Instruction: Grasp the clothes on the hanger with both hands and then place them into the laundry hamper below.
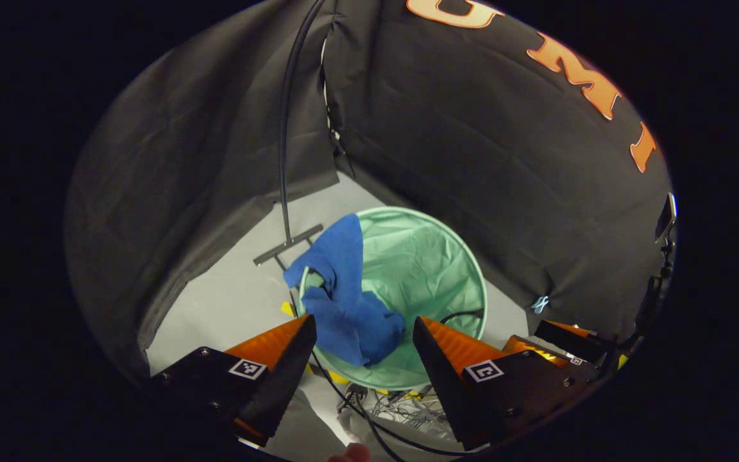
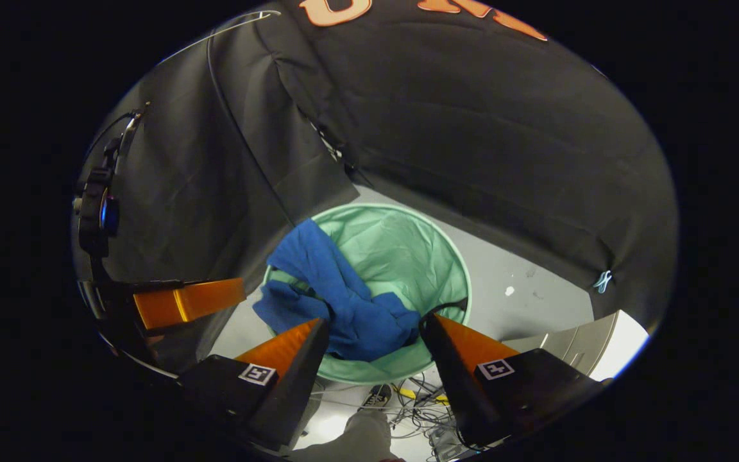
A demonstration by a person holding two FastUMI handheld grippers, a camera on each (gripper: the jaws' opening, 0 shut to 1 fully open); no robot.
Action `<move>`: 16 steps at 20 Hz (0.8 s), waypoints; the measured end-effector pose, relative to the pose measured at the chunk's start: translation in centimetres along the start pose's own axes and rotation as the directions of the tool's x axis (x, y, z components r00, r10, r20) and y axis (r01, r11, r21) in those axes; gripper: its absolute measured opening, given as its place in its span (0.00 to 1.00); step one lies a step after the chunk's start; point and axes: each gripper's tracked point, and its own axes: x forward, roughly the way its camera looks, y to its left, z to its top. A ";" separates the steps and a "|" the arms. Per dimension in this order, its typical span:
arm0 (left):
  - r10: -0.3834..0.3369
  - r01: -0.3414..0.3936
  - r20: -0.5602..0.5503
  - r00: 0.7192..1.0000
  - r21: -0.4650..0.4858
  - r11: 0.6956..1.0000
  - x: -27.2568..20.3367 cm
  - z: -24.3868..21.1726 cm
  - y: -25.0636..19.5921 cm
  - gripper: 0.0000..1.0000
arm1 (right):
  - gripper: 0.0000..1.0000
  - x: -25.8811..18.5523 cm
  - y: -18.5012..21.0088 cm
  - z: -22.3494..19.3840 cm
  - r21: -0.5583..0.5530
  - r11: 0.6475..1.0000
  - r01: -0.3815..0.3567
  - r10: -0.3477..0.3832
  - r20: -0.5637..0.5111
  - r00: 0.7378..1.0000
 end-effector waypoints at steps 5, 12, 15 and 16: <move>-0.036 0.032 0.204 0.978 0.026 0.999 -5.9 7.1 -1.6 0.97 | 0.99 -5.5 0.2 6.5 0.001 1.000 0.004 -0.004 0.192 0.981; -0.084 0.064 0.532 0.843 0.056 0.996 -18.4 17.2 -1.8 0.97 | 0.98 -18.5 0.1 19.6 0.022 0.999 -0.029 0.013 0.527 0.850; -0.087 0.054 0.654 0.751 0.071 0.996 -22.1 19.8 -2.1 0.96 | 0.98 -24.5 0.1 24.3 0.027 0.999 -0.041 0.014 0.647 0.762; -0.087 0.045 0.699 0.710 0.079 0.996 -24.0 21.3 -2.4 0.96 | 0.98 -26.3 0.0 25.5 0.025 0.999 -0.042 0.014 0.678 0.735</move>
